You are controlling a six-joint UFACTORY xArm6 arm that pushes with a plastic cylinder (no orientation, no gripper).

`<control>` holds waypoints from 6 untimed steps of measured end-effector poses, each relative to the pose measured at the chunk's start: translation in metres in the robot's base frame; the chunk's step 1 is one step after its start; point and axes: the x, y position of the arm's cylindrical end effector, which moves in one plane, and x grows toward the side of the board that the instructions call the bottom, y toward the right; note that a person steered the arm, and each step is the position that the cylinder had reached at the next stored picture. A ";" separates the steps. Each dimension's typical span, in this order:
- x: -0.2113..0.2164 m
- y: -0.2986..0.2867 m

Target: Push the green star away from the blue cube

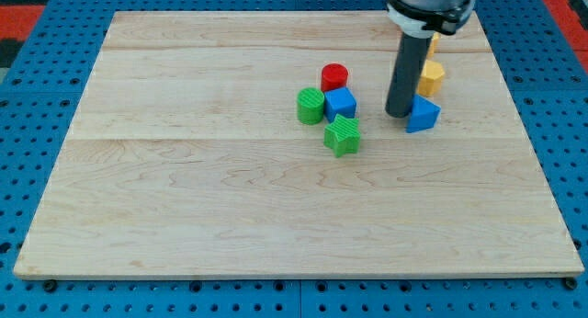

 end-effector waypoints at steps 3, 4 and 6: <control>0.011 -0.076; 0.049 -0.094; 0.061 -0.060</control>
